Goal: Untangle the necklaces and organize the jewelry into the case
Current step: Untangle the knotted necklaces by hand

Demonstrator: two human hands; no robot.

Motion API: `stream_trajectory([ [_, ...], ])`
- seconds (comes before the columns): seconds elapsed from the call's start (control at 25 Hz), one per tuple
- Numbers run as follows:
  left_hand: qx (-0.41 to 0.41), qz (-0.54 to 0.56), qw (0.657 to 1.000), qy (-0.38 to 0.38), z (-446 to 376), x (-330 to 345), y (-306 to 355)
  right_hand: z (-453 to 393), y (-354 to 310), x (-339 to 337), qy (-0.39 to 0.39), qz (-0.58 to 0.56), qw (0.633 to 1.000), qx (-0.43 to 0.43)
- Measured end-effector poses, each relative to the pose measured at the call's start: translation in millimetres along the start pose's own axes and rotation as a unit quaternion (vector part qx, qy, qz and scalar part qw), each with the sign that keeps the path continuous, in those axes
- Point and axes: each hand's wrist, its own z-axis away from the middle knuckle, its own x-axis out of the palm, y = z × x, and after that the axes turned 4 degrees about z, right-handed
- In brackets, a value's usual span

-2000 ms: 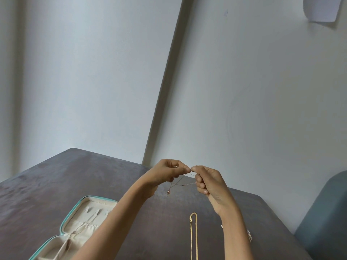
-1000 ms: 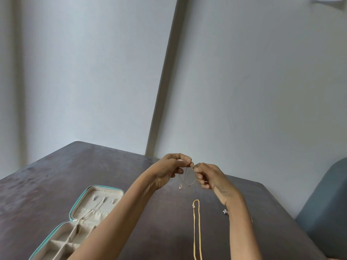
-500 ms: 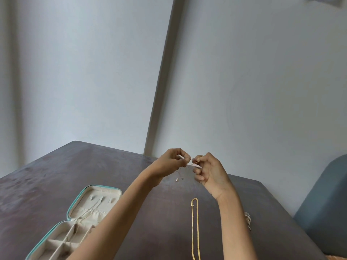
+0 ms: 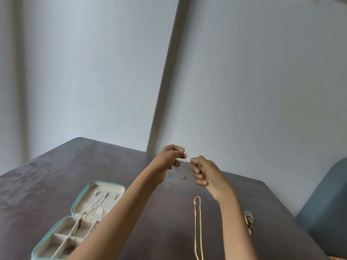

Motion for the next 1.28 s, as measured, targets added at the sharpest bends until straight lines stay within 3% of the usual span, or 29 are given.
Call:
stream_trajectory([
  [0.36,-0.026,-0.058,0.998,0.029,19,-7,-21,6,6,-6,-0.028,0.143,0.989,0.015],
  [0.48,-0.041,-0.053,0.997,0.045,30,-7,-40,9,14,2,-0.028,0.072,0.997,-0.026],
  [0.56,-0.044,-0.045,0.996,0.060,36,-8,-52,13,22,3,-0.020,-0.057,0.997,-0.037],
  [0.64,-0.046,-0.038,0.995,0.077,39,-9,-61,18,31,2,-0.003,-0.178,0.984,-0.024],
  [0.72,-0.049,-0.039,0.994,0.088,39,-8,-68,21,43,2,0.013,-0.228,0.974,-0.001],
  [1.0,-0.070,-0.029,0.993,0.089,38,-6,-96,25,70,11,0.060,-0.231,0.970,0.048],
  [1.28,-0.047,-0.020,0.993,0.107,37,-11,-103,26,76,11,0.041,-0.210,0.975,0.058],
])
